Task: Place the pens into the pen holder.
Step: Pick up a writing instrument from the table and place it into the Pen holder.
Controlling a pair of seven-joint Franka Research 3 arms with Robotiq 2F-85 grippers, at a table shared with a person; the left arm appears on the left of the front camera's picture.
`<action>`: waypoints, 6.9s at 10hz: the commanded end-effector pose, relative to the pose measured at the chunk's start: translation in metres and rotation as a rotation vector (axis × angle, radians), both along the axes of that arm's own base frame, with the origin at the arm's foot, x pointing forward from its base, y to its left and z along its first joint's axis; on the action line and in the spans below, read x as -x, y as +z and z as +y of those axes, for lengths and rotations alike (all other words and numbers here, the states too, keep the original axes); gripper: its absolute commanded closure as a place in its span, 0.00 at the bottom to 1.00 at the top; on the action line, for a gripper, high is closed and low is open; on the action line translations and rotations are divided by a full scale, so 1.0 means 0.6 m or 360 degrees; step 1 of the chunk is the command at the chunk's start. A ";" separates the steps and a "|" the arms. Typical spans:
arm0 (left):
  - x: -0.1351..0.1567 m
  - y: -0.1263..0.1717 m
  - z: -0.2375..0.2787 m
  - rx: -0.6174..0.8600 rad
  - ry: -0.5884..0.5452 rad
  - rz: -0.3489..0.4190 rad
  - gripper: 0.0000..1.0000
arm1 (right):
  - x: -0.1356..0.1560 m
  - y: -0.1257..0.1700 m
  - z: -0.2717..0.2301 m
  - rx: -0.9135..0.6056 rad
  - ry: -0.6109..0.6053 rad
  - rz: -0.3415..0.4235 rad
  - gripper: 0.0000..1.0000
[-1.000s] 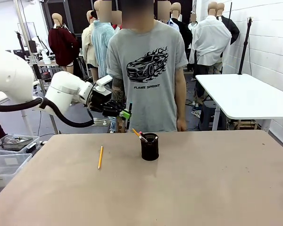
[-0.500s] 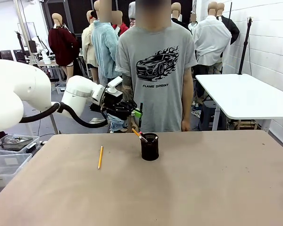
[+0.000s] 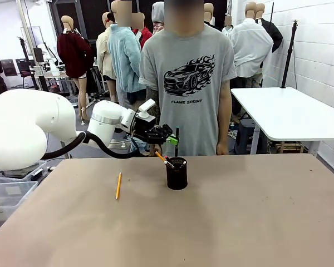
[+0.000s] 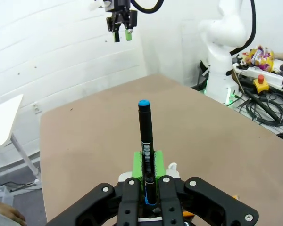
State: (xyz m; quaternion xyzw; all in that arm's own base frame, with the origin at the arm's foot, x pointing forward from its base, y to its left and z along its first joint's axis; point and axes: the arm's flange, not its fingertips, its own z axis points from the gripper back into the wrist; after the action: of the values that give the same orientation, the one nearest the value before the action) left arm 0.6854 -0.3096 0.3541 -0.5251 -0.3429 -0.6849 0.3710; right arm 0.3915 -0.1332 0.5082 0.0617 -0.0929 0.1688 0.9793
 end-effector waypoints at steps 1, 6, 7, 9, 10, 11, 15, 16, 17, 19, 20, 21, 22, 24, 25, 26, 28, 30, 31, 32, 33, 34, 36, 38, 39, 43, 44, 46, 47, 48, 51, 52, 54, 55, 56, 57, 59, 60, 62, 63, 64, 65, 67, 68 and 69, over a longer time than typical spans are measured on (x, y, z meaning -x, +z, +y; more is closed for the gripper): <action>-0.023 -0.004 -0.017 -0.0030 -0.0061 0.0090 1.00 | 0.000 -0.006 0.000 0.0021 -0.0002 -0.0010 0.34; -0.020 -0.041 -0.016 -0.0117 -0.0097 0.0142 1.00 | 0.000 -0.006 0.000 0.0021 -0.0002 -0.0010 0.34; -0.017 -0.038 -0.015 -0.0116 -0.0131 0.0108 0.93 | 0.000 -0.006 0.000 0.0021 -0.0002 -0.0010 0.34; -0.014 -0.030 -0.009 -0.0140 -0.0121 0.0149 0.54 | 0.000 -0.006 0.000 0.0021 -0.0002 -0.0010 0.34; -0.012 -0.023 0.000 -0.0145 -0.0084 0.0152 0.54 | 0.000 -0.006 0.000 0.0021 -0.0002 -0.0010 0.34; -0.008 -0.016 0.011 -0.0154 -0.0063 0.0128 0.54 | 0.000 -0.006 0.000 0.0021 -0.0002 -0.0010 0.34; 0.041 0.115 0.096 -0.0579 0.0304 0.0055 0.54 | 0.000 -0.006 0.000 0.0021 -0.0002 -0.0010 0.34; 0.069 0.163 0.117 -0.0743 0.0424 0.0020 0.54 | 0.000 -0.006 0.000 0.0021 -0.0002 -0.0010 0.34; 0.097 0.196 0.128 -0.0909 0.0601 0.0017 0.54 | 0.000 -0.006 0.000 0.0021 -0.0002 -0.0010 0.34; 0.128 0.215 0.141 -0.1207 0.0941 0.0231 0.54 | 0.000 -0.006 0.000 0.0021 -0.0002 -0.0010 0.34; 0.140 0.215 0.147 -0.1395 0.1140 0.0366 0.54 | 0.000 -0.006 0.000 0.0021 -0.0002 -0.0010 0.34; 0.151 0.214 0.153 -0.1517 0.1233 0.0443 0.54 | 0.000 -0.006 0.000 0.0021 -0.0002 -0.0010 0.34; 0.156 0.209 0.155 -0.1663 0.1376 0.0591 0.54 | 0.000 -0.006 0.000 0.0021 -0.0002 -0.0010 0.34; 0.151 0.182 0.148 -0.1955 0.1632 0.0738 0.54 | 0.000 -0.006 0.000 0.0021 -0.0002 -0.0010 0.34; 0.145 0.161 0.136 -0.2081 0.1767 0.0785 0.54 | 0.000 -0.006 0.000 0.0021 -0.0002 -0.0010 0.34; 0.142 0.141 0.125 -0.2120 0.1804 0.0828 0.54 | 0.000 -0.006 0.000 0.0021 -0.0002 -0.0010 0.34; 0.160 0.141 0.152 -0.2045 0.1817 0.0749 0.54 | 0.000 -0.006 0.000 0.0021 -0.0002 -0.0010 0.34; 0.160 0.141 0.152 -0.2045 0.1817 0.0749 0.54 | 0.000 -0.006 0.000 0.0021 -0.0002 -0.0010 0.34; 0.160 0.141 0.152 -0.2045 0.1817 0.0749 0.54 | 0.000 -0.006 0.000 0.0021 -0.0002 -0.0010 0.34; 0.152 0.132 0.139 -0.2063 0.1830 0.0798 0.54 | 0.000 -0.006 0.000 0.0021 -0.0002 -0.0010 0.34; 0.159 0.112 0.130 -0.2083 0.2080 0.0875 0.54 | 0.000 -0.006 0.000 0.0021 -0.0002 -0.0010 0.34; 0.165 0.091 0.116 -0.2039 0.2291 0.0991 0.54 | 0.000 -0.006 0.000 0.0021 -0.0002 -0.0010 0.34; 0.163 0.063 0.122 -0.2037 0.2502 0.1175 0.54 | 0.000 -0.006 0.000 0.0021 -0.0002 -0.0010 0.34; 0.167 0.038 0.143 -0.2053 0.2716 0.1316 0.54 | 0.000 -0.006 0.000 0.0021 -0.0002 -0.0010 0.34; 0.166 0.026 0.152 -0.2112 0.2767 0.1348 0.54 | 0.000 -0.006 0.000 0.0021 -0.0002 -0.0010 0.34; 0.166 -0.008 0.176 -0.2160 0.2790 0.1411 0.54 | 0.000 -0.006 0.000 0.0021 -0.0002 -0.0010 0.34; 0.159 -0.018 0.183 -0.2170 0.2793 0.1476 0.54 | 0.000 -0.006 0.000 0.0021 -0.0002 -0.0010 0.34; 0.143 -0.034 0.186 -0.2123 0.2785 0.1515 0.54 | 0.000 -0.006 0.000 0.0021 -0.0002 -0.0010 0.34; 0.138 -0.043 0.186 -0.2163 0.2774 0.1531 0.54 | 0.000 -0.006 0.000 0.0021 -0.0002 -0.0010 0.34; 0.131 -0.050 0.184 -0.2136 0.2766 0.1547 0.54 | 0.000 -0.006 0.000 0.0021 -0.0002 -0.0010 0.34; 0.116 -0.052 0.178 -0.2145 0.2800 0.1543 0.54 | 0.000 -0.006 0.000 0.0021 -0.0002 -0.0010 0.34; 0.112 -0.055 0.177 -0.2184 0.2802 0.1568 0.54 | 0.000 -0.006 0.000 0.0021 -0.0002 -0.0010 0.34; 0.110 -0.061 0.175 -0.2212 0.2800 0.1565 0.54 | 0.000 -0.006 0.000 0.0021 -0.0002 -0.0010 0.34; 0.109 -0.065 0.176 -0.2217 0.2807 0.1561 0.54 | 0.000 -0.006 0.000 0.0021 -0.0002 -0.0010 0.34; 0.109 -0.066 0.176 -0.2216 0.2810 0.1567 0.54 | 0.000 -0.006 0.000 0.0021 -0.0002 -0.0010 0.34; 0.109 -0.067 0.175 -0.2231 0.2817 0.1556 0.54 | 0.000 -0.006 0.000 0.0021 -0.0002 -0.0010 0.34; 0.110 -0.066 0.174 -0.2218 0.2829 0.1541 0.83 | 0.000 -0.006 0.000 0.0021 -0.0002 -0.0010 0.34; 0.108 -0.070 0.176 -0.2231 0.2829 0.1552 1.00 | 0.000 -0.006 0.000 0.0021 -0.0002 -0.0010 0.34; 0.107 -0.075 0.175 -0.2258 0.2825 0.1554 1.00 | 0.000 -0.006 0.000 0.0021 -0.0002 -0.0010 0.34; 0.107 -0.074 0.175 -0.2260 0.2832 0.1553 1.00 | 0.000 -0.006 0.000 0.0021 -0.0002 -0.0010 0.34; 0.106 -0.075 0.177 -0.2262 0.2829 0.1549 1.00 | 0.000 -0.006 0.000 0.0021 -0.0002 -0.0010 0.34; 0.108 -0.075 0.176 -0.2260 0.2795 0.1519 1.00 | 0.000 -0.006 0.000 0.0021 -0.0002 -0.0010 0.34; 0.122 -0.038 0.170 -0.2116 0.2735 0.1346 1.00 | 0.000 -0.006 0.000 0.0021 -0.0002 -0.0010 0.34; 0.129 -0.018 0.169 -0.2043 0.2728 0.1260 1.00 | 0.000 -0.006 0.000 0.0021 -0.0002 -0.0010 0.34; 0.138 0.009 0.169 -0.1931 0.2652 0.1149 1.00 | 0.000 -0.006 0.000 0.0021 -0.0002 -0.0010 0.34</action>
State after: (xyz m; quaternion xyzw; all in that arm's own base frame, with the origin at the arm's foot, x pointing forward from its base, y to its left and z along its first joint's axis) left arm 0.6179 -0.2165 0.3505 -0.0181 -0.0284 -0.0410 0.9986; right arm 0.3915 -0.1332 0.5082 0.0620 -0.0932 0.1689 0.9793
